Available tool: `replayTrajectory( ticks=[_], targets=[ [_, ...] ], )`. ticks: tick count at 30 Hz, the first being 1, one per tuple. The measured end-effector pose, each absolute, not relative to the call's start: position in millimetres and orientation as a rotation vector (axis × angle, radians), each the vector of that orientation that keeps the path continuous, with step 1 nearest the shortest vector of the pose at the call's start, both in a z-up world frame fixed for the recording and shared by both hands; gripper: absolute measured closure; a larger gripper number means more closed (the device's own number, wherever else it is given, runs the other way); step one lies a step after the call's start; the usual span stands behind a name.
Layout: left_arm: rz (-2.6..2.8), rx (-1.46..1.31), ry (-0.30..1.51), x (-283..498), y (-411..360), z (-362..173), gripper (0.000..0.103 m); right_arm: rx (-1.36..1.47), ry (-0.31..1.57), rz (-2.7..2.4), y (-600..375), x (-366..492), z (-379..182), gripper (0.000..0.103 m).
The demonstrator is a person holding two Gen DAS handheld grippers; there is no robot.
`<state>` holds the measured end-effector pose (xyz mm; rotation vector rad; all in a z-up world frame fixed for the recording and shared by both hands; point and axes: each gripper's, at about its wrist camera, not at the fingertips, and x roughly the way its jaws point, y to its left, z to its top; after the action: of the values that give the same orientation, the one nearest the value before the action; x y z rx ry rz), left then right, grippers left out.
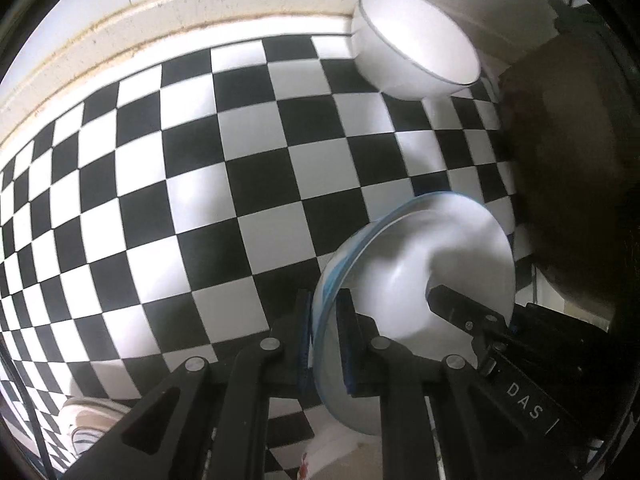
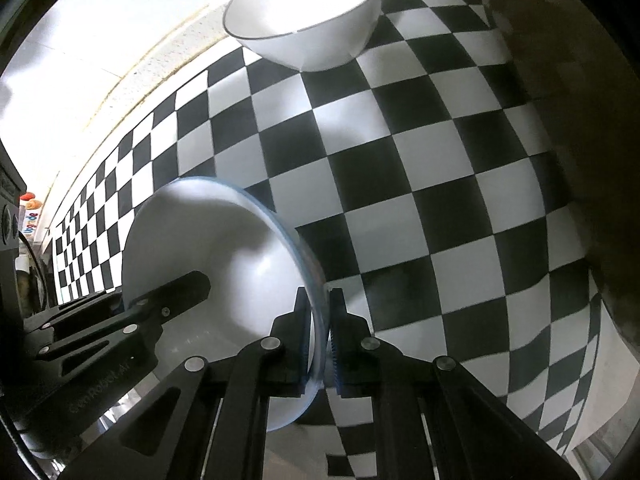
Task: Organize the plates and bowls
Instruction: 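Carry the blue-dotted bowl with both grippers and lower it into the white bowl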
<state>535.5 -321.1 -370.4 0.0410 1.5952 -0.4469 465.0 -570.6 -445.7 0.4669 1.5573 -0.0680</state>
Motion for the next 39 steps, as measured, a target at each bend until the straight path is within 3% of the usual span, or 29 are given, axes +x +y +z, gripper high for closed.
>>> replayTrajectory(
  ticks=[12,18,39],
  targets=[
    [-0.514,0.056,1.539,496,-316,-304,0.093,0.442,1.498,-0.034,-548,435,-379,0.093],
    [-0.546,0.091,1.553,465,-307,-298,0.093,0.449,1.496,-0.028,-541,391,-357,0.093],
    [-0.515,0.184,1.684,414,-295,-354,0.093,0.479,1.610,-0.028,-514,331,-413,0.093]
  ],
)
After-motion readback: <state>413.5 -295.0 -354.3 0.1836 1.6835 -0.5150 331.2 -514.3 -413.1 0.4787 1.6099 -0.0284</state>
